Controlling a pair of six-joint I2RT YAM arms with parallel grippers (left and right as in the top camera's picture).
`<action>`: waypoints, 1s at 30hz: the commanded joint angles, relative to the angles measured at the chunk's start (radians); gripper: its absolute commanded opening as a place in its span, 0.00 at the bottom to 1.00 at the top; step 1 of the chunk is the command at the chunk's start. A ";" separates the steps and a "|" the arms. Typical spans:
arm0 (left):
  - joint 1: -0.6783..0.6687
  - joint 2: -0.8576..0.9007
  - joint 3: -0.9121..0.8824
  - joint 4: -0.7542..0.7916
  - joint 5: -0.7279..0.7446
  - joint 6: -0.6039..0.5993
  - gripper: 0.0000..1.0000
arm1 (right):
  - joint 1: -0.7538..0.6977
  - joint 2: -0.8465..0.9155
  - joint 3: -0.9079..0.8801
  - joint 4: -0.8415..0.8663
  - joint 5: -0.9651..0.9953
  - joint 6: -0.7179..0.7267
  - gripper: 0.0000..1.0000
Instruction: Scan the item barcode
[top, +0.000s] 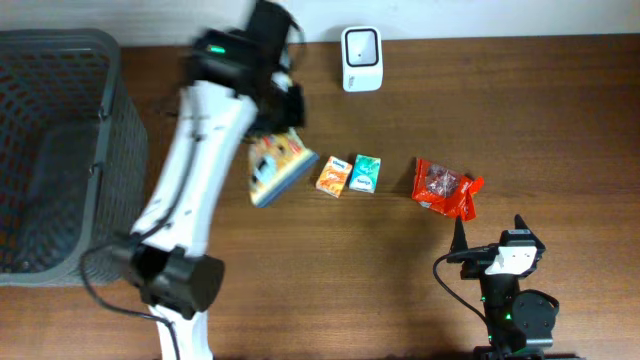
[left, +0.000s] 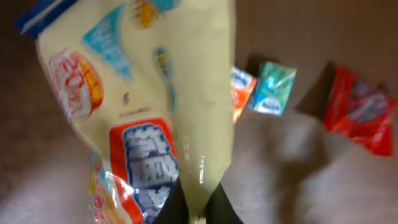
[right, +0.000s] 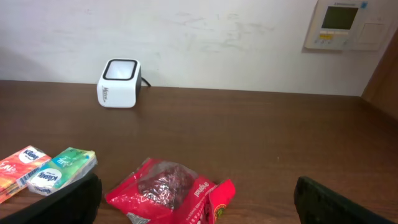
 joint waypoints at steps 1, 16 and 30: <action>-0.080 -0.016 -0.221 0.124 -0.041 0.017 0.02 | 0.005 -0.006 -0.007 -0.006 0.001 0.000 0.98; -0.151 -0.017 -0.389 0.281 -0.156 0.009 0.99 | 0.005 -0.006 -0.007 -0.006 0.001 0.000 0.98; -0.151 -0.016 -0.377 0.257 -0.152 0.008 0.99 | 0.005 -0.006 -0.007 -0.006 0.001 0.000 0.98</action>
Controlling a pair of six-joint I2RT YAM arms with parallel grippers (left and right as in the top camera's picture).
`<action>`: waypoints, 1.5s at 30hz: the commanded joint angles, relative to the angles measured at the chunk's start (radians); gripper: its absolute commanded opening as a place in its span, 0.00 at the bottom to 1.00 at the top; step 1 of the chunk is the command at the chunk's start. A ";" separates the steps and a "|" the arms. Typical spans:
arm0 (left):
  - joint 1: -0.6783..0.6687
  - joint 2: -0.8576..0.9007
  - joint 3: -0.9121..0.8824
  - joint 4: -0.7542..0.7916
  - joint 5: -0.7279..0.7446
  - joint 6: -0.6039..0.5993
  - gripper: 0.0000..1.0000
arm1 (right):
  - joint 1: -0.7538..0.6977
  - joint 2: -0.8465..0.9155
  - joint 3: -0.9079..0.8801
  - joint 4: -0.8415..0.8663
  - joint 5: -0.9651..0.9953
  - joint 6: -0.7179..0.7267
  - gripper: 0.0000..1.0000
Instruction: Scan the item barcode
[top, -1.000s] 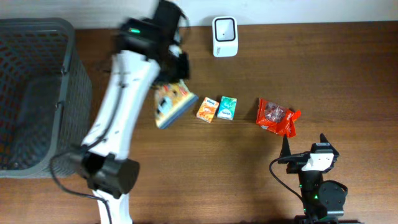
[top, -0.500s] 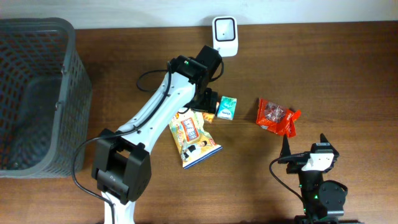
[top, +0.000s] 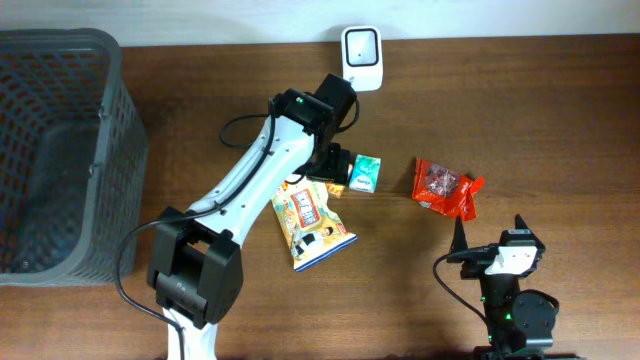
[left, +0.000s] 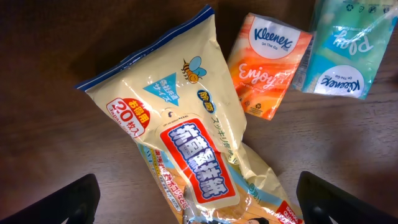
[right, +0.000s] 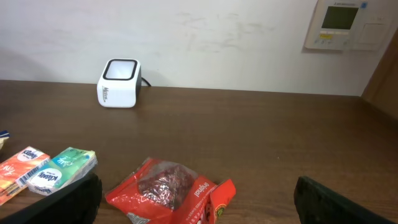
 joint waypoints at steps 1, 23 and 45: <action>-0.001 -0.021 0.024 0.002 0.011 -0.003 0.99 | 0.005 -0.006 -0.007 -0.006 0.002 0.001 0.98; 0.008 -0.021 0.024 -0.013 0.010 -0.003 0.99 | 0.005 -0.006 -0.007 -0.006 0.002 0.001 0.98; 0.109 0.013 -0.091 0.190 0.014 0.007 0.99 | 0.005 -0.001 -0.007 -0.006 0.002 0.001 0.98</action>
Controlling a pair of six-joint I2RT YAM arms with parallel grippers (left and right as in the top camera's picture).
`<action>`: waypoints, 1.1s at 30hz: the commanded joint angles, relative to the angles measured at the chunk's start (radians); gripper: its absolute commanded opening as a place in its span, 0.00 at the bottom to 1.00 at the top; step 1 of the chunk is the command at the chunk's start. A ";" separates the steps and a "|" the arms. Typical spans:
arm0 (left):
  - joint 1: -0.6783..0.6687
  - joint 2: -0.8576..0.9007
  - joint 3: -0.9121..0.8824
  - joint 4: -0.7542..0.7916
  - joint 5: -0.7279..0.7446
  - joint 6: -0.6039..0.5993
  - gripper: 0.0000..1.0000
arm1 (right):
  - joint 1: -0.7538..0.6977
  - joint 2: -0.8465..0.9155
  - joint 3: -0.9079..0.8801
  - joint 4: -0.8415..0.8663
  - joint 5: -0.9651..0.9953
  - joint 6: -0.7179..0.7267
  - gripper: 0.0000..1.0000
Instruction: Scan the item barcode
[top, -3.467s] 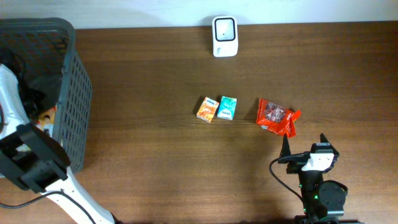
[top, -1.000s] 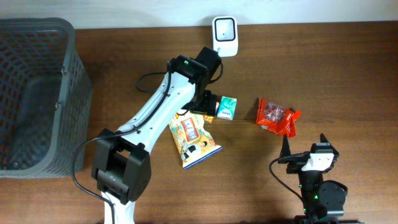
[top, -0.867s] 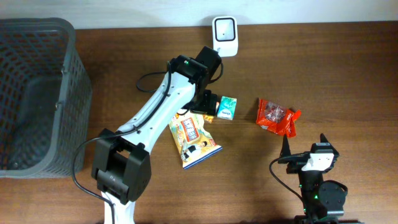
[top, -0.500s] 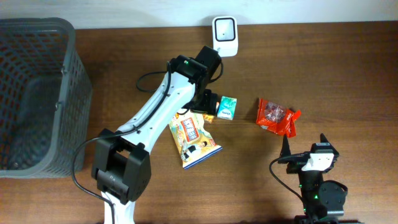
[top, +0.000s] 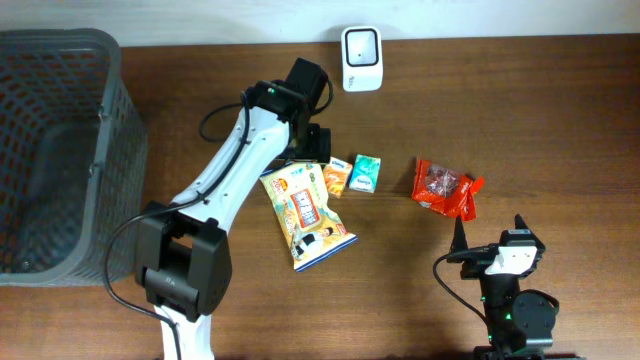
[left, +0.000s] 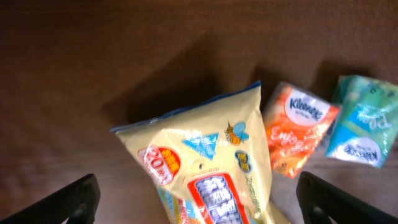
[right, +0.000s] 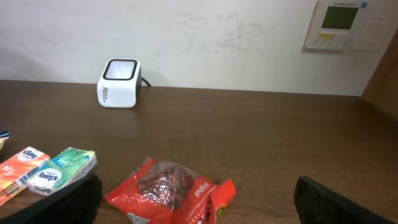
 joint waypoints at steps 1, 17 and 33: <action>0.001 0.013 -0.096 0.119 0.012 0.050 0.99 | 0.005 -0.001 -0.007 -0.006 0.002 0.001 0.98; 0.070 0.114 -0.282 0.356 0.350 0.634 0.99 | 0.005 -0.001 -0.007 -0.006 0.002 0.001 0.98; 0.071 0.130 -0.116 0.171 0.270 0.550 0.00 | 0.005 -0.001 -0.007 -0.006 0.002 0.001 0.98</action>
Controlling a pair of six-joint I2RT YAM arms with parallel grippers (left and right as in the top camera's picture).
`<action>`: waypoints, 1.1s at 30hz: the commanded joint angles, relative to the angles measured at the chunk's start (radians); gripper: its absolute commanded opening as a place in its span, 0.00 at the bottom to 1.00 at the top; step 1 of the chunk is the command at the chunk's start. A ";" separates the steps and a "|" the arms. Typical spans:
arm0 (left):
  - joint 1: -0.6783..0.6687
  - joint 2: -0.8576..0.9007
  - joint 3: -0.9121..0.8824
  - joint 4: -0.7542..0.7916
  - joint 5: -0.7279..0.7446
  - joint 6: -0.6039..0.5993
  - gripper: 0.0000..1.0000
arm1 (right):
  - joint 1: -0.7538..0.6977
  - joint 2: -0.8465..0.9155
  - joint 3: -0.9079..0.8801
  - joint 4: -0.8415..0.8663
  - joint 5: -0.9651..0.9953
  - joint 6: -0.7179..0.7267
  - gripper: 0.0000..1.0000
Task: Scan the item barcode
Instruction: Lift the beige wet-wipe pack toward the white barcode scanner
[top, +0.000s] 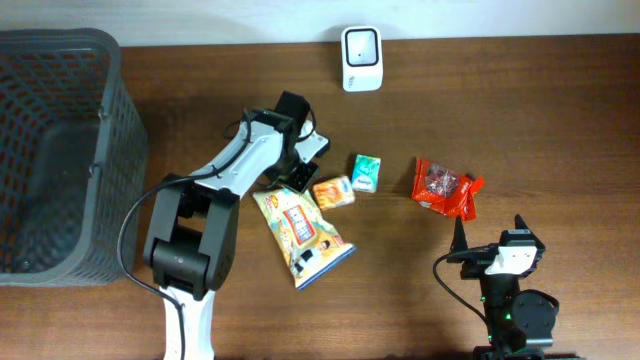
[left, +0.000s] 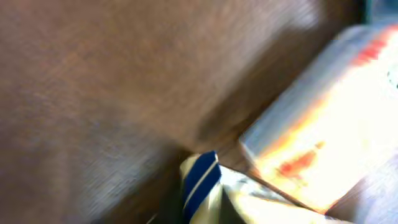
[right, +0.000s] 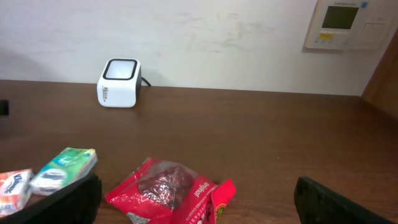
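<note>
The yellow snack bag (top: 303, 232) lies flat on the table, its top end under my left gripper (top: 296, 173). The left wrist view is blurred. It shows the bag's blue-striped corner (left: 201, 179) right at the jaws, which look shut on it. The orange tissue pack (top: 333, 191) lies against the bag's upper right. The white barcode scanner (top: 360, 45) stands at the table's far edge. My right gripper (right: 198, 205) rests open at the front right with nothing in it.
A green tissue pack (top: 366, 172) and a red snack bag (top: 446, 188) lie to the right of the orange pack. A dark mesh basket (top: 60, 150) fills the left side. The scanner (right: 119, 83) faces upward near the wall.
My left gripper has come down from open above the bag's top to low on its blue-striped corner. The bag and the orange pack have shifted a little toward the front. The right arm is unmoved.
First my left gripper held the yellow bag up in the air left of the tissue packs. Then the bag lay flat on the table with the gripper open over it. The gripper stayed open above the bag's top end, and now it is down on that corner.
</note>
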 joint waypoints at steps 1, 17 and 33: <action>0.001 0.013 0.086 -0.008 -0.018 -0.092 0.00 | 0.005 -0.002 -0.007 -0.006 0.002 0.001 0.98; 0.000 0.013 0.677 -0.270 -0.335 -0.338 0.00 | 0.005 -0.002 -0.007 -0.006 0.002 0.001 0.98; -0.239 0.127 0.678 0.158 -0.324 -0.091 0.00 | 0.005 -0.002 -0.007 -0.006 0.002 0.001 0.98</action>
